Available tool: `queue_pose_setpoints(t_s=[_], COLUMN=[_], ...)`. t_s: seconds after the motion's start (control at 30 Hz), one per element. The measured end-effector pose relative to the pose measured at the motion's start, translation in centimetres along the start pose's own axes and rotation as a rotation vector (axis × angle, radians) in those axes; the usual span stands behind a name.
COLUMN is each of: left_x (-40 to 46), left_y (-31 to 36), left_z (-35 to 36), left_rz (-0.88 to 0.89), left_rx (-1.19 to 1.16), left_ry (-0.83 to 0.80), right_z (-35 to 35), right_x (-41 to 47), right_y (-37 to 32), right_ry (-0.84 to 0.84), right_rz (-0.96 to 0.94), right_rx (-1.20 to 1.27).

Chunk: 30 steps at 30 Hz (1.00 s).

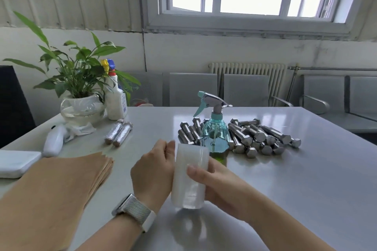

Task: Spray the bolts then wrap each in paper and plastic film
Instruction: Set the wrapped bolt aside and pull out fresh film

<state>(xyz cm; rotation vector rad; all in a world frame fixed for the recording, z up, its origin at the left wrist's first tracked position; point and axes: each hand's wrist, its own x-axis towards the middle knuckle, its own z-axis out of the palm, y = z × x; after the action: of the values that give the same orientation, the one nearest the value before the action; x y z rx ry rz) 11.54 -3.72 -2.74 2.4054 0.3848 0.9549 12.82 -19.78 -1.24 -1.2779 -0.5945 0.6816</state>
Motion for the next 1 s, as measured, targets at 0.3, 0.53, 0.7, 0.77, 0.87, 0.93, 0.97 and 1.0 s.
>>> queue_pose_setpoints(t_s=[0.3, 0.53, 0.7, 0.77, 0.87, 0.93, 0.97, 1.0], left_x=[2.4, 2.9, 3.5, 3.7, 3.8, 3.8, 3.8, 3.8], left_y=[-3.2, -3.3, -4.3, -4.7, -5.2, -5.4, -5.5, -5.6], left_z=[-1.1, -1.6, -1.7, -1.7, -1.8, -1.8, -1.8, -1.8], left_rz=[-0.263, -0.285, -0.298, -0.245, -0.18, -0.149, -0.134, -0.123], left_rx=[-1.116, -1.146, -1.061, -0.963, -0.81, -0.732, -0.7, -0.671], left_ry=[-0.266, -0.269, -0.21, -0.191, -0.164, -0.149, -0.147, -0.147], right_z=[-2.8, -4.8, -5.7, -6.1, -6.7, -6.8, -7.0, -7.1], right_x=[-0.3, -0.5, -0.7, -0.8, -0.8, -0.7, -0.7, -0.8], right_y=[-1.2, -1.3, -1.7, -1.8, -1.8, -1.8, -1.8, -1.9], right_ry=[0.414, 0.379, 0.327, 0.343, 0.381, 0.414, 0.421, 0.415], right_rz=[-0.06, 0.045, 0.05, 0.031, 0.027, 0.055, 0.072, 0.093], right_rx=[-0.003, 0.185, 0.164, 0.125, 0.051, 0.016, 0.032, 0.06])
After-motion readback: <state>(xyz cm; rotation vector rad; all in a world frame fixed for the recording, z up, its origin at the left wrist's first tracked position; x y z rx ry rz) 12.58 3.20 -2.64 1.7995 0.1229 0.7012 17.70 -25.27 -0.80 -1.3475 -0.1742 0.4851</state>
